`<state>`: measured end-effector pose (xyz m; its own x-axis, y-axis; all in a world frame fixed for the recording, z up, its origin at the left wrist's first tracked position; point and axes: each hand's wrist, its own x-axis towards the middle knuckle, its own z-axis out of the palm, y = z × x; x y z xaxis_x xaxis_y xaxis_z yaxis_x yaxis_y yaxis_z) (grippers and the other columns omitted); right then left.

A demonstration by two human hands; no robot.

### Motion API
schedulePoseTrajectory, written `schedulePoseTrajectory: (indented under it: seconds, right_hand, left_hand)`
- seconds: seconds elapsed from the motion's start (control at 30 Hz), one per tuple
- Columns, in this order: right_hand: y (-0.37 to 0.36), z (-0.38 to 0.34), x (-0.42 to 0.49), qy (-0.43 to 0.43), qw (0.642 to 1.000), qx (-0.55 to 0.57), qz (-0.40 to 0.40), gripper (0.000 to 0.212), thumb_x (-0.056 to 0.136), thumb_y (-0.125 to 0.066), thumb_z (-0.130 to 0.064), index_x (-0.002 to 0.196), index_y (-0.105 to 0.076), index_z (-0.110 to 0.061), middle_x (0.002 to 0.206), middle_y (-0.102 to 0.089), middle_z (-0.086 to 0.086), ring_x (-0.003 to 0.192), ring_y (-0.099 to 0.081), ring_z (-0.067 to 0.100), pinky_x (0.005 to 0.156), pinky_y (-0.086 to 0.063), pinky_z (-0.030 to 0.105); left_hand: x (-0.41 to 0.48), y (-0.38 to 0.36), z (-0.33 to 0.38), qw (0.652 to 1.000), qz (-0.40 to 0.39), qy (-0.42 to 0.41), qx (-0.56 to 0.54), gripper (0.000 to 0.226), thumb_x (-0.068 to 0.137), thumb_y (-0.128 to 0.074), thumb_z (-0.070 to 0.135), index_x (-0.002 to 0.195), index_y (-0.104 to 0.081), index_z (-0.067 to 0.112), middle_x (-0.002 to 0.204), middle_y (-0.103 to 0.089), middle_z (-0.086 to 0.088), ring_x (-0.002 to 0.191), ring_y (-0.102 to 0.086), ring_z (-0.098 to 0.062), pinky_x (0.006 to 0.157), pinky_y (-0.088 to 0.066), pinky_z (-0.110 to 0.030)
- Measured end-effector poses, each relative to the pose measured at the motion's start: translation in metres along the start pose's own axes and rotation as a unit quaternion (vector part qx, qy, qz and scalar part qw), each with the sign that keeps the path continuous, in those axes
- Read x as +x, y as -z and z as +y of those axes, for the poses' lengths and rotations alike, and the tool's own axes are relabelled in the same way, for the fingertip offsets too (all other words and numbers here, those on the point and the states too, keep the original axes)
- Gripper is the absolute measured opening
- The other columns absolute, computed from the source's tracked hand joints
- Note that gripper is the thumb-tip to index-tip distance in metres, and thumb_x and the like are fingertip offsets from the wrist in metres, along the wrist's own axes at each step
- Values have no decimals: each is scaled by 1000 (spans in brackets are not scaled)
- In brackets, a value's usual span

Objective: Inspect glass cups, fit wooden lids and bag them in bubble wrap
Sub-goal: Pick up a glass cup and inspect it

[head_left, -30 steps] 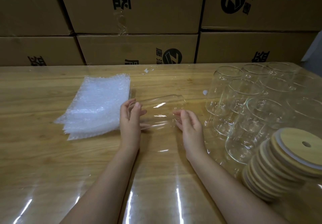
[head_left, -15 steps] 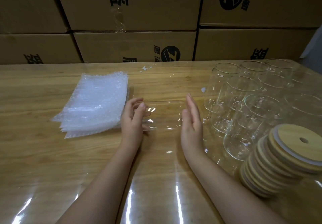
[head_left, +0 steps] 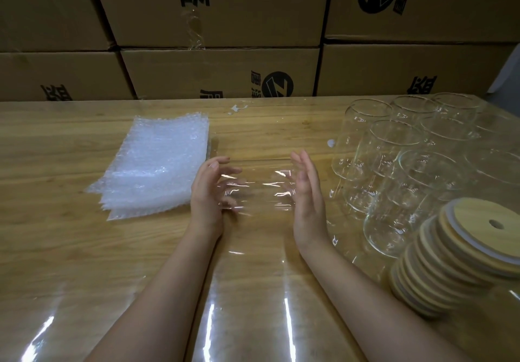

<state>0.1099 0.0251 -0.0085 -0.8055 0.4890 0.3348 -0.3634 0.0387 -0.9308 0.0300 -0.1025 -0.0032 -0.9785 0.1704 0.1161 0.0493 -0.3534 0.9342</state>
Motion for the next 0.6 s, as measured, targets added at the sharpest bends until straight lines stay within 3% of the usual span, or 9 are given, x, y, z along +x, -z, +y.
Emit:
schedulePoseTrajectory:
  seconds: [0.1, 0.2, 0.27, 0.33, 0.43, 0.53, 0.6]
  right_hand:
    - [-1, 3, 1, -27, 1000, 10, -2, 63, 74, -41, -74, 130, -34, -47, 140, -50, -7, 108, -63, 4, 93, -51, 27]
    - [0, 7, 4, -57, 998, 19, 4, 74, 72, -38, -74, 136, -38, -37, 136, -55, -1, 100, -68, 7, 87, -54, 33]
    - [1, 8, 6, -77, 997, 16, 13, 89, 71, -38, -75, 142, -40, -22, 128, -59, -8, 94, -69, 8, 75, -54, 22]
    - [1, 8, 5, -80, 996, 10, 33, 76, 79, -39, -75, 137, -42, -26, 119, -58, -16, 93, -70, 13, 70, -52, 18]
    - [-1, 6, 4, -71, 996, 23, 54, 43, 88, -36, -65, 120, -41, -37, 115, -55, -14, 90, -71, 18, 71, -57, 27]
    - [-3, 6, 4, -71, 996, 19, 49, 55, 88, -37, -58, 122, -49, -16, 110, -56, -16, 87, -70, 6, 66, -55, 21]
    - [-3, 7, 5, -70, 996, 17, 49, 52, 85, -36, -54, 116, -55, -17, 109, -58, -16, 90, -69, 6, 66, -54, 22]
  left_hand:
    - [0, -1, 0, 1000, 12, -5, -10, 40, 77, -52, 45, 105, -61, 18, 90, -69, -7, 79, -68, -28, 36, -40, -22]
    - [-2, -3, 0, 999, 22, -29, -8, 36, 81, -48, 42, 107, -58, 18, 92, -67, -7, 81, -68, -26, 36, -42, -23]
    - [-5, -5, 0, 998, 27, -52, 8, 38, 79, -51, 47, 106, -57, 21, 95, -66, -6, 80, -68, -21, 39, -43, -24]
    - [-7, -7, 0, 997, 25, -69, 21, 40, 76, -52, 51, 106, -54, 25, 97, -64, -5, 81, -68, -16, 40, -44, -24]
    - [-6, -9, -1, 997, 26, -65, 24, 39, 76, -51, 51, 106, -53, 26, 99, -64, -4, 83, -67, -18, 42, -46, -24]
    - [0, -6, 0, 999, 34, -27, 2, 44, 72, -53, 52, 105, -56, 24, 93, -68, -1, 81, -66, -21, 39, -42, -24]
    - [2, -4, 0, 999, 38, -8, -7, 55, 65, -54, 57, 107, -58, 21, 90, -70, 0, 80, -65, -23, 39, -41, -23]
